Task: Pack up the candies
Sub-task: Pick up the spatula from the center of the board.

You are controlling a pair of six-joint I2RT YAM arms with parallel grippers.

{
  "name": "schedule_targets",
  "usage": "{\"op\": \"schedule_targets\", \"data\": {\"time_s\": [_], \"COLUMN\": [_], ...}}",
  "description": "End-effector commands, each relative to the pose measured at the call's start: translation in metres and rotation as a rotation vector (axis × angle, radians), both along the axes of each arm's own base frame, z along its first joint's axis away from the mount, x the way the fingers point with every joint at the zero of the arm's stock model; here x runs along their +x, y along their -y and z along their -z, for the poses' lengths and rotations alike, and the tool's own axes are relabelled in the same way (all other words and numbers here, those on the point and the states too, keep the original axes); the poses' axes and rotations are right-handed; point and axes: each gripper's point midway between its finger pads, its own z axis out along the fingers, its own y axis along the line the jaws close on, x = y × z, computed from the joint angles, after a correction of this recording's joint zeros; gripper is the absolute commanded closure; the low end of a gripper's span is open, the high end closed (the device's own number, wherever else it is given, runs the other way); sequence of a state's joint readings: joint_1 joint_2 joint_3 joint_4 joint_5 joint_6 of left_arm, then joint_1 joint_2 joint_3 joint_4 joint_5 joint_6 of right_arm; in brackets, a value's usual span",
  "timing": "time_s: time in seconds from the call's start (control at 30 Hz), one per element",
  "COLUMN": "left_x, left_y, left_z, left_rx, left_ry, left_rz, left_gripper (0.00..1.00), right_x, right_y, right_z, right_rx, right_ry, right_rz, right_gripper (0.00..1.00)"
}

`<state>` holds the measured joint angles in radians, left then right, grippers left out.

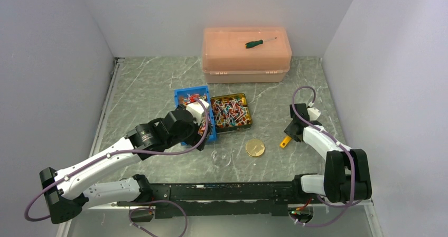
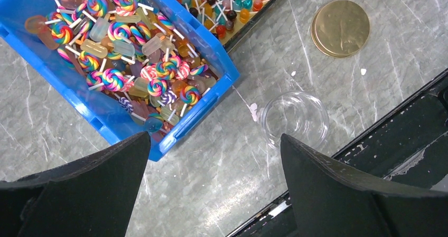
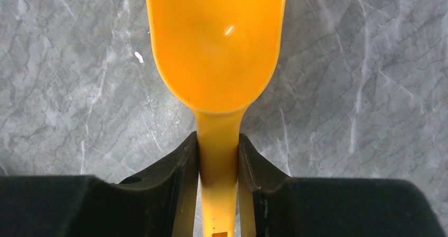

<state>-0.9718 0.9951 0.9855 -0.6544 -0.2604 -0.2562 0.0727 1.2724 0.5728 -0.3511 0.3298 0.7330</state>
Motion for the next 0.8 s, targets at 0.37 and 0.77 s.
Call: {"op": "schedule_targets", "data": {"time_s": [0.37, 0.77], "left_x": [0.012, 0.031], "left_y": [-0.007, -0.015], "left_z": [-0.015, -0.041], "left_rx": [-0.044, -0.117], "left_ry": [0.057, -0.021], "left_rz": [-0.072, -0.164], "left_gripper": [0.01, 0.01], "right_x": [0.013, 0.007], "right_y": [-0.018, -0.071], "right_z": [-0.081, -0.152], "right_rx": [0.058, 0.181], "right_ry": [0.232, 0.402], "right_rz": [-0.135, -0.465], "right_gripper": [1.00, 1.00]}}
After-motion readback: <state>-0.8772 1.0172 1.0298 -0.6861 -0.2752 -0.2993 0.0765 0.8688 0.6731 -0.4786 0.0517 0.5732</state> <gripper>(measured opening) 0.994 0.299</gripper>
